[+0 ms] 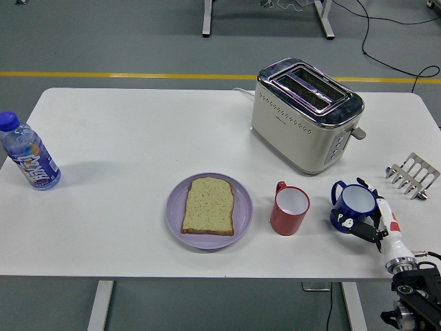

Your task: Pick up the cup,pour liquid into bread,place the cup on the desk

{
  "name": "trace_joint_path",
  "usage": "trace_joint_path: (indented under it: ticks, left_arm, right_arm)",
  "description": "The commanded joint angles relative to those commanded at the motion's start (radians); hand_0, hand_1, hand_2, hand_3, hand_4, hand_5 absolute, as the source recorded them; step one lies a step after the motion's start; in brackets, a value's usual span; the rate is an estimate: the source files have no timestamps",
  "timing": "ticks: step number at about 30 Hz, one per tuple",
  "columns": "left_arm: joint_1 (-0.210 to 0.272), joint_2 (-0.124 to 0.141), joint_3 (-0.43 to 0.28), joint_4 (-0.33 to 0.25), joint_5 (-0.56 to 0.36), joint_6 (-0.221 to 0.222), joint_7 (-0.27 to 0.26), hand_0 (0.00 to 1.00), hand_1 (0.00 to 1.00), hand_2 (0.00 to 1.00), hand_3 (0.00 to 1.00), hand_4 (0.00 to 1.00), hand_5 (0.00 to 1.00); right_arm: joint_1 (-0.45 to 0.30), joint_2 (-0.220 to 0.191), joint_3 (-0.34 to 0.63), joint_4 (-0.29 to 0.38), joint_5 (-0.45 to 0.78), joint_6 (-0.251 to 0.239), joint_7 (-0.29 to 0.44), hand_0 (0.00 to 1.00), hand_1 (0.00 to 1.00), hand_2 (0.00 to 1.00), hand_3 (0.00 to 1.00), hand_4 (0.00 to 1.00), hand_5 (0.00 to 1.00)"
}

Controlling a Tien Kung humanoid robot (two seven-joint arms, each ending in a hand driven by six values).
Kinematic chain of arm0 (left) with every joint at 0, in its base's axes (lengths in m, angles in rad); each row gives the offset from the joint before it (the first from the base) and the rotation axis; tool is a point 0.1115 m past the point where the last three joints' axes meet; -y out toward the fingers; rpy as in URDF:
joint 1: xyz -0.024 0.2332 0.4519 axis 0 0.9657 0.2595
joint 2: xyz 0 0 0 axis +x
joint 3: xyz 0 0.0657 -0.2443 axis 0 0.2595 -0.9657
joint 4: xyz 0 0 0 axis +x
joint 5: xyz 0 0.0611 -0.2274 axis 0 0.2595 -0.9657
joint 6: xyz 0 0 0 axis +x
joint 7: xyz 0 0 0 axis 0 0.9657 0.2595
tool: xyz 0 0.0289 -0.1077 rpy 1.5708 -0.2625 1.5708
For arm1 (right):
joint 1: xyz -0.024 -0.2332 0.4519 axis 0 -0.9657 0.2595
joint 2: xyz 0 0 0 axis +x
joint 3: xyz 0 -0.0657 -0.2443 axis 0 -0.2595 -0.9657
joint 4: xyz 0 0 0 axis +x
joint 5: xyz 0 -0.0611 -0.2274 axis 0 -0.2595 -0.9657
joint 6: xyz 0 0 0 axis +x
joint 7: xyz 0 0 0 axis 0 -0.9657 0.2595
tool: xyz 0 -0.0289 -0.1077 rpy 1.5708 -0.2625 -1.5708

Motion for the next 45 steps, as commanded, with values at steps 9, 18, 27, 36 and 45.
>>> trace_joint_path:
  ticks: [9,18,27,36,45]
  left_arm:
    - [0.001,0.0,0.0,0.0,0.0,-0.001,-0.001,0.69,0.756,0.773,0.611,0.396,0.998]
    - [0.0,0.001,0.013,0.0,-0.02,-0.004,-0.008,0.69,0.756,0.773,0.611,0.396,0.998]
    - [0.0,0.002,0.017,0.001,-0.026,-0.005,-0.009,0.69,0.756,0.773,0.611,0.396,0.998]
    - [-0.001,0.002,0.02,0.0,-0.03,-0.005,-0.011,0.69,0.756,0.773,0.611,0.396,0.998]
    - [-0.001,0.003,0.024,0.0,-0.037,-0.005,-0.013,0.69,0.756,0.773,0.611,0.396,0.998]
  right_arm:
    - [-0.004,0.001,0.011,0.001,-0.01,0.015,-0.001,0.878,0.746,0.917,0.998,0.877,0.002]
    - [-0.004,0.004,0.022,-0.001,-0.017,0.012,-0.007,0.894,0.773,0.95,0.998,0.889,0.002]
    - [-0.007,0.007,0.039,0.001,-0.019,0.016,-0.003,0.899,0.782,0.958,0.998,0.898,0.002]
    - [-0.011,0.008,0.055,0.012,-0.039,0.015,-0.002,0.916,0.796,0.969,0.998,0.918,0.002]
    - [-0.02,0.009,0.08,0.023,-0.051,0.022,-0.006,0.918,0.8,0.972,0.998,0.922,0.002]
